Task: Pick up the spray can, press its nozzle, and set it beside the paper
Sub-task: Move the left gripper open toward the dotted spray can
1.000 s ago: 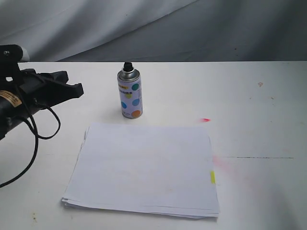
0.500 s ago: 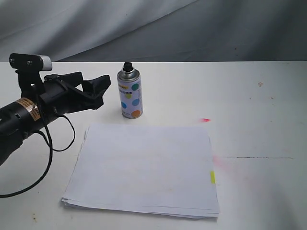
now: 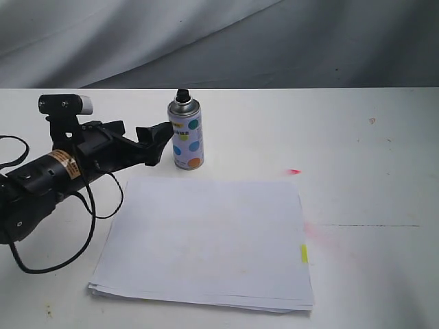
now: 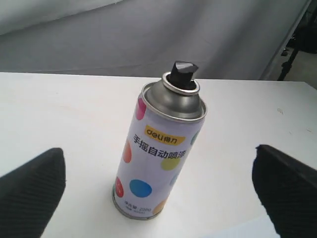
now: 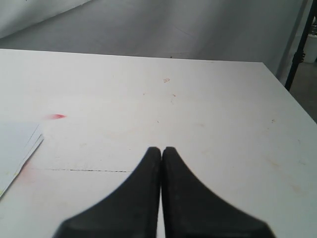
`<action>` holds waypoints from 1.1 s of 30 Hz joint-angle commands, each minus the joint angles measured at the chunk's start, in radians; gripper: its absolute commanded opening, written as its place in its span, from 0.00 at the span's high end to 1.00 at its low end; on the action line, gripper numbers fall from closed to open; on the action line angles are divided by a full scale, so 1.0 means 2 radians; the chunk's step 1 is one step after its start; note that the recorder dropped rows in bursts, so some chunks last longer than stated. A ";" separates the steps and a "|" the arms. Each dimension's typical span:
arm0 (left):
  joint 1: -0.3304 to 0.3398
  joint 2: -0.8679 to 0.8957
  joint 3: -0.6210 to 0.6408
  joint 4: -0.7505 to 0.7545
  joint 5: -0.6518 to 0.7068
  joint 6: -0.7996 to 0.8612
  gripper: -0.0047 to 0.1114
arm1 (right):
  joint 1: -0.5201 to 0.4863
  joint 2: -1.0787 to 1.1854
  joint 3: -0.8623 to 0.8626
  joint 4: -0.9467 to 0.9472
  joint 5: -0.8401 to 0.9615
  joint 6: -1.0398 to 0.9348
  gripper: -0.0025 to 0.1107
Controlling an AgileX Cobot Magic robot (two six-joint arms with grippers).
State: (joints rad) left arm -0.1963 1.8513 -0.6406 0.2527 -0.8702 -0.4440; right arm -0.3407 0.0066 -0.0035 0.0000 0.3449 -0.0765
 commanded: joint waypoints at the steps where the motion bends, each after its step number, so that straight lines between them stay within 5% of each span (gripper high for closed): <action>1: -0.003 0.000 -0.014 -0.004 -0.030 -0.004 0.14 | -0.004 -0.003 0.002 -0.003 -0.002 0.001 0.98; 23: -0.003 0.006 -0.055 -0.005 -0.025 0.031 0.14 | -0.004 -0.003 0.002 -0.003 -0.002 0.001 0.98; 33: -0.027 0.080 -0.055 -0.006 -0.104 0.031 0.14 | -0.004 -0.003 0.002 -0.003 -0.002 0.001 0.98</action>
State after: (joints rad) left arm -0.2350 1.9748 -0.7472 0.2446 -1.0140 -0.3887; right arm -0.3407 0.0066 -0.0035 0.0000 0.3449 -0.0765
